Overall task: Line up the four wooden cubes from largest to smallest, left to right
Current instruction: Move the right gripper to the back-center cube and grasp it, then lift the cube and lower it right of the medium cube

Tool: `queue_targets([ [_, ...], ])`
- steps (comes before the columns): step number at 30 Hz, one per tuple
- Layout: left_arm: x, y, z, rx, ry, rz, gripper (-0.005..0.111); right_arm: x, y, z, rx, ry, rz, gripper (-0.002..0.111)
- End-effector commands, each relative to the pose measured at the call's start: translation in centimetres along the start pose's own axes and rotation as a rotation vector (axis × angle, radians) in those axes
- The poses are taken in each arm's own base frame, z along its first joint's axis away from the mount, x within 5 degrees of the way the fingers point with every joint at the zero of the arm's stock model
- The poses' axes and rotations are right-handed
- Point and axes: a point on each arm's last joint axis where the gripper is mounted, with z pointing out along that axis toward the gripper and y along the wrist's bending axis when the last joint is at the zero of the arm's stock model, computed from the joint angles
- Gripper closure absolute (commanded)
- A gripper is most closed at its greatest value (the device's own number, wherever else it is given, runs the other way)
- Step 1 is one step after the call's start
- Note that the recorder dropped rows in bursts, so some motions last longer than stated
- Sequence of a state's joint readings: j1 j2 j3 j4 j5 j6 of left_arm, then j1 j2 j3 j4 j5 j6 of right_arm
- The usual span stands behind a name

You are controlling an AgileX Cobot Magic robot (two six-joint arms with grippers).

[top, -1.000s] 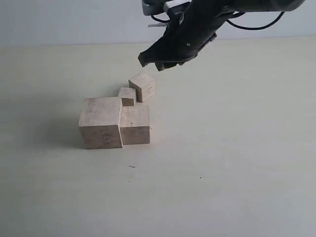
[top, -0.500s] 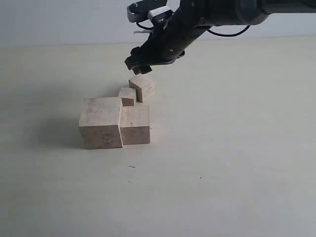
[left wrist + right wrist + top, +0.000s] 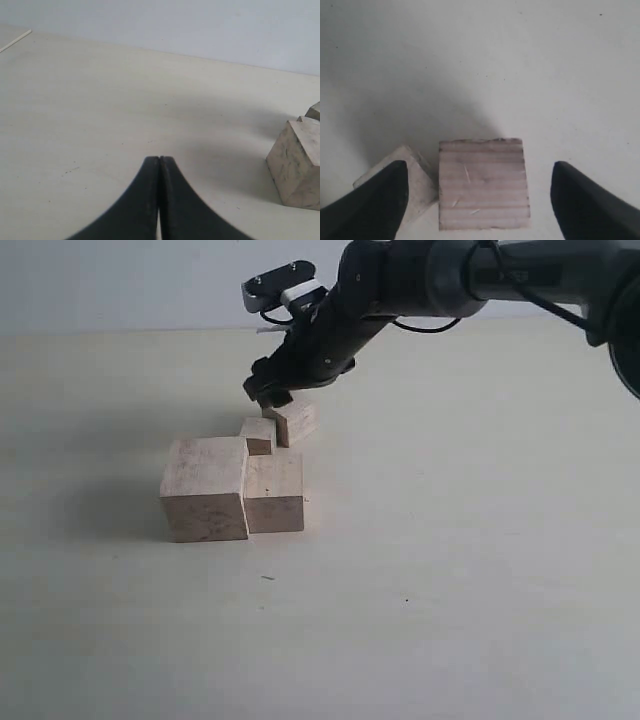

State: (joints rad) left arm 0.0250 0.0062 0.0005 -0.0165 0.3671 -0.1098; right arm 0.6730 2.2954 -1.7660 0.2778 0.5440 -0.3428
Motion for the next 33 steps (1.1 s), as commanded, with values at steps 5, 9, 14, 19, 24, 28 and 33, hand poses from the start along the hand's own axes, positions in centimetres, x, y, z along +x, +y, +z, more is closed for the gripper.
queue_targets([
  [5,-0.1,0.0,0.0,0.006,-0.013,0.004,0.107,0.8,-0.1,1.7,-0.001,0.024,-0.013,0.032],
  [9,-0.1,0.0,0.0,0.006,-0.013,0.004,0.107,0.6,-0.1,1.3,0.000,0.014,-0.012,0.050],
  [14,-0.1,0.0,0.0,0.006,-0.013,0.004,0.107,0.3,0.1,0.2,-0.007,0.036,-0.027,0.097],
  [19,-0.1,0.0,0.0,0.006,-0.013,0.004,0.107,-0.8,-0.1,-2.4,0.032,0.037,-0.085,0.108],
  [24,-0.1,0.0,0.0,0.006,-0.013,0.004,0.107,-2.0,-0.7,-6.5,0.078,0.035,-0.114,0.108],
  [28,-0.1,0.0,0.0,0.006,-0.013,0.004,0.107,-1.4,-2.1,-9.4,0.078,0.150,-0.306,0.108],
  [33,-0.1,0.0,0.0,0.006,-0.013,0.004,0.107,0.0,-4.7,-12.6,-0.105,0.140,-0.302,0.108],
])
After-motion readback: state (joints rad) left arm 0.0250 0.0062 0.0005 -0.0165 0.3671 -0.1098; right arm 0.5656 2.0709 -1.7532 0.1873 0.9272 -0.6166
